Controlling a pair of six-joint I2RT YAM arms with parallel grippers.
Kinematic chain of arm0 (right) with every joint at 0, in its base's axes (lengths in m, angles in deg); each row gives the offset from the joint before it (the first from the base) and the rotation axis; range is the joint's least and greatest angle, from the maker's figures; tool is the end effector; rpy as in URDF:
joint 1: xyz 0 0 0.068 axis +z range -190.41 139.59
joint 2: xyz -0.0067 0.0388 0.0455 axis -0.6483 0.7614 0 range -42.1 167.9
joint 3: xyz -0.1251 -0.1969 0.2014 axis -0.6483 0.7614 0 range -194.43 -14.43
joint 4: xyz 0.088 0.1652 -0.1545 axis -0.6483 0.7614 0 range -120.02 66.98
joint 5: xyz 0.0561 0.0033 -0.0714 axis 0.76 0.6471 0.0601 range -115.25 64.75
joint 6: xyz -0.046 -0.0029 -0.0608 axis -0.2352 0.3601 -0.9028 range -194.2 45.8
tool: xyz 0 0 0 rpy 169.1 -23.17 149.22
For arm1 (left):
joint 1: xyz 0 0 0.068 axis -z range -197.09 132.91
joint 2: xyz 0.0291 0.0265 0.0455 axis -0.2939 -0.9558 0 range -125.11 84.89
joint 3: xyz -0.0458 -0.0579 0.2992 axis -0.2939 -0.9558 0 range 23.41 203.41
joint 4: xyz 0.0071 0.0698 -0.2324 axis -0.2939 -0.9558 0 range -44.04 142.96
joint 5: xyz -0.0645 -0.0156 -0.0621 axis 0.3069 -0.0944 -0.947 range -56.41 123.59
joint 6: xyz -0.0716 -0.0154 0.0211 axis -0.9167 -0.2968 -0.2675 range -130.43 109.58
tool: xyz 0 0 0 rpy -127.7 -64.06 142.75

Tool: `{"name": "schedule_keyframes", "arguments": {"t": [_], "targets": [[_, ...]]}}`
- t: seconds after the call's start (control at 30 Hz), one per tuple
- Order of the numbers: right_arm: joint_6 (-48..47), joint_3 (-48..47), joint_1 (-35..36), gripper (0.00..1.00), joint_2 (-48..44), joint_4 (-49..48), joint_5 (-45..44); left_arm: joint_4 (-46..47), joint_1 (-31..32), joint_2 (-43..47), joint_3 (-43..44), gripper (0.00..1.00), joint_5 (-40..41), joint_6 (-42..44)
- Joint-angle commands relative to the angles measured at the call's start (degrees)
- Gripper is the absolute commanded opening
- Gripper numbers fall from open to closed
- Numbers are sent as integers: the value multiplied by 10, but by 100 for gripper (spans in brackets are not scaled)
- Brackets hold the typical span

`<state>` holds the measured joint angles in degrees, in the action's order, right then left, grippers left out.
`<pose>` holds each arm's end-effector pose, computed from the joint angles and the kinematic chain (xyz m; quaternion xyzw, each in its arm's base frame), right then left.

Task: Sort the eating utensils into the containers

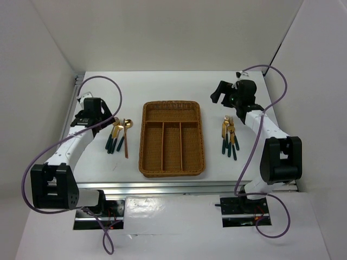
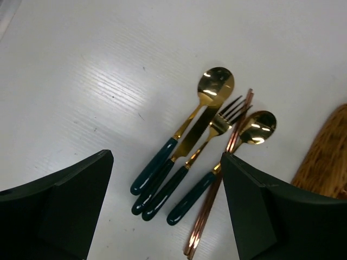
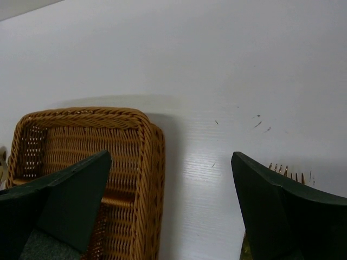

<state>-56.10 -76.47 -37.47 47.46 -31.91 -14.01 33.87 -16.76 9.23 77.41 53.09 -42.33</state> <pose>0.3677 0.0315 0.3038 0.0594 0.8418 0.1784 0.5060 0.2791 0.0199 0.2891 -0.3116 0.8429 0.0339 0.4372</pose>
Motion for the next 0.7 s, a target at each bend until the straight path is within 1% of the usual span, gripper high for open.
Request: {"name": "schedule_keyframes", "arguments": {"t": [0.0,0.03,0.1,0.27,0.43,0.67], "targets": [[-8,-41,-2,100,6,-25,9,10,-24,-37,-1,95,-4,0],[-13,-41,-2,100,6,-25,9,3,-24,-50,-1,90,-4,0],[-13,-41,-2,100,6,-25,4,3,-30,-79,4,86,-4,5],[-18,-35,-2,100,6,-25,-8,23,-40,-92,-19,84,-29,20],[-18,-35,-2,100,6,-25,-13,37,-40,-92,-37,81,-29,40],[-18,-35,-2,100,11,-20,-25,49,-40,-116,-37,75,-40,53]]}}
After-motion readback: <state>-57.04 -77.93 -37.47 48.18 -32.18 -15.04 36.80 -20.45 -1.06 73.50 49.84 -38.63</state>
